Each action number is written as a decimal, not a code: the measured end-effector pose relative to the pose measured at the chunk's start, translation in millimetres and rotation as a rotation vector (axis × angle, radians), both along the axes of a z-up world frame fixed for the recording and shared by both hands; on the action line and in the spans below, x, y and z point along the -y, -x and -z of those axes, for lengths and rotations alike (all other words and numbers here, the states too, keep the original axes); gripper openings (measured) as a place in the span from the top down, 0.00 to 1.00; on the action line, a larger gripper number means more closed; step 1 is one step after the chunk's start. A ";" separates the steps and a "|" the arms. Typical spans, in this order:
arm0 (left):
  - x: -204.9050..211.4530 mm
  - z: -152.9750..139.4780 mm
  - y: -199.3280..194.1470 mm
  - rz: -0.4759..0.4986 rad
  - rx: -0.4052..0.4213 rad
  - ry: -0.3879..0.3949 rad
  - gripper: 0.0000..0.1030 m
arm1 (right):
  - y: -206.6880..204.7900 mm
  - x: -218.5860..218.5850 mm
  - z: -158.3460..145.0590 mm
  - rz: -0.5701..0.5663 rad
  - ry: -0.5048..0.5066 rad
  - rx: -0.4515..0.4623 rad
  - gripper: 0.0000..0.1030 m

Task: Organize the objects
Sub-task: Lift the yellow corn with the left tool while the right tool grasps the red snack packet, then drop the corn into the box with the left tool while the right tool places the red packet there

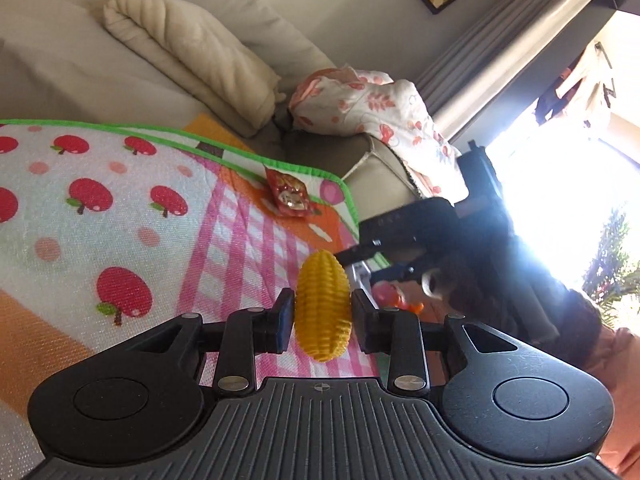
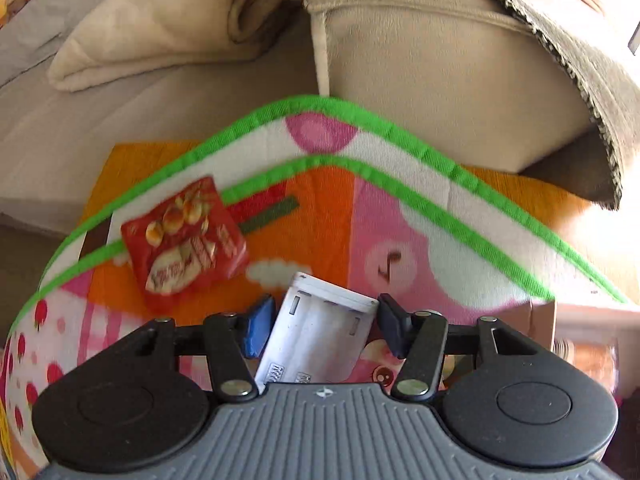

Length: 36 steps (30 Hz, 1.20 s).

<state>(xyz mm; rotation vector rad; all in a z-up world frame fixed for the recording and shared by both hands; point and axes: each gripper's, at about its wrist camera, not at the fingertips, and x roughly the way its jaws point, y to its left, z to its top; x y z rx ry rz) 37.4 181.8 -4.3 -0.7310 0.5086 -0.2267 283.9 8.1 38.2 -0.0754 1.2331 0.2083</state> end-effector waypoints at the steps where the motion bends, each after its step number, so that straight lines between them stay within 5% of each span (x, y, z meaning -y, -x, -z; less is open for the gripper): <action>1: 0.0 -0.5 0.2 -0.004 0.000 -0.003 0.67 | 13.8 -1.8 -1.1 -0.032 -0.003 -0.021 0.46; 4: 0.3 -1.5 0.6 -0.017 -0.002 -0.008 0.67 | 47.3 -11.6 -7.4 -0.174 -0.014 -0.077 0.44; 8: -0.6 0.9 -1.9 -0.011 -0.019 -0.004 0.67 | 60.8 -33.9 -32.8 -0.258 0.004 0.150 0.05; 11: -0.6 3.7 -2.9 0.003 -0.028 0.000 0.67 | 31.4 -56.4 -33.4 -0.253 -0.011 0.244 0.02; 18: -4.8 10.7 -5.1 -0.002 -0.057 0.018 0.67 | -43.2 -84.7 7.3 -0.146 -0.034 0.199 0.02; 20: -4.9 10.5 -3.9 0.005 -0.052 0.022 0.67 | -40.5 -84.0 9.9 -0.154 -0.023 0.210 0.23; 22: -1.2 11.1 -6.0 0.038 -0.058 0.019 0.67 | -29.6 -78.1 1.2 -0.173 -0.031 0.195 0.24; 26: 13.7 9.6 -8.5 0.111 -0.083 -0.037 0.67 | 24.5 -45.7 -33.8 -0.211 -0.129 0.186 0.24; 31: 43.8 -4.7 19.5 0.208 -0.072 -0.105 0.67 | 114.0 9.7 -85.0 -0.257 -0.210 0.280 0.24; 36: 85.3 -11.8 36.6 0.304 -0.111 -0.227 0.67 | 216.6 80.2 -95.3 -0.291 -0.157 0.359 0.24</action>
